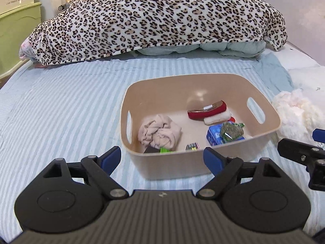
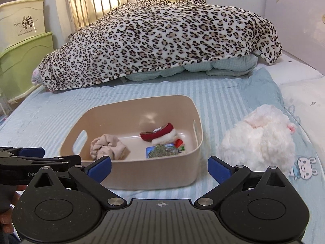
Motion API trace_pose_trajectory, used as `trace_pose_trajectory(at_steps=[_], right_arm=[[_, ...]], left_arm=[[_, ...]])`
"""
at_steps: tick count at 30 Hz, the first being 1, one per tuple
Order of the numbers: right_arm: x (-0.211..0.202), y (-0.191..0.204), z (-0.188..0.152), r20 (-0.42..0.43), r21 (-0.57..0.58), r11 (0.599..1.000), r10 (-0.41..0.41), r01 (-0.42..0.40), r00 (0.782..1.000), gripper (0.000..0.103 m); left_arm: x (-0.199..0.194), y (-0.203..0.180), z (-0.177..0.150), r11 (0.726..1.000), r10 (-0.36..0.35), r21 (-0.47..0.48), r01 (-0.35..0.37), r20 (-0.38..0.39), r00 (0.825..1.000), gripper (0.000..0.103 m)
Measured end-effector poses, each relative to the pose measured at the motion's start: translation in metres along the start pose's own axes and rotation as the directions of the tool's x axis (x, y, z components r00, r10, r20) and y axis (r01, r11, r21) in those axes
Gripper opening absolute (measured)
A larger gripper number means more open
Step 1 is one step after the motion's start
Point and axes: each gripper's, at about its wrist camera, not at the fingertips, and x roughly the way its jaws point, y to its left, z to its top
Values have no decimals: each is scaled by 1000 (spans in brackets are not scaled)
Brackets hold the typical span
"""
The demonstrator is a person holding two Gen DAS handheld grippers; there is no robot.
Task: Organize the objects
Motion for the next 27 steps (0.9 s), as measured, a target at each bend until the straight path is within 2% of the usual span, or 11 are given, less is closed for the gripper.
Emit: trace_pose_trajectory(at_steps=[6,14,21,27], right_arm=[[-19,8,-17,-13,-13,1000,5,-6,1000,103],[-44,17,-35,-24,-14,999,37,-37,999,103],[-72,19,-49,-12,-2,999,36,-36,999,103],[-93,16,-64,-15,13,999,40,-40,999,103]], left_arm=[[-20,5,-19,1000,18,-12,-18,19,1000,89],[-44,10,-42,1000,-10,-7,10,4,1000,89],[-72,10,-61,1000,-9,2,9,26,1000,89],[-95,10,-74,1000,-20,-5,20,45,999,94]])
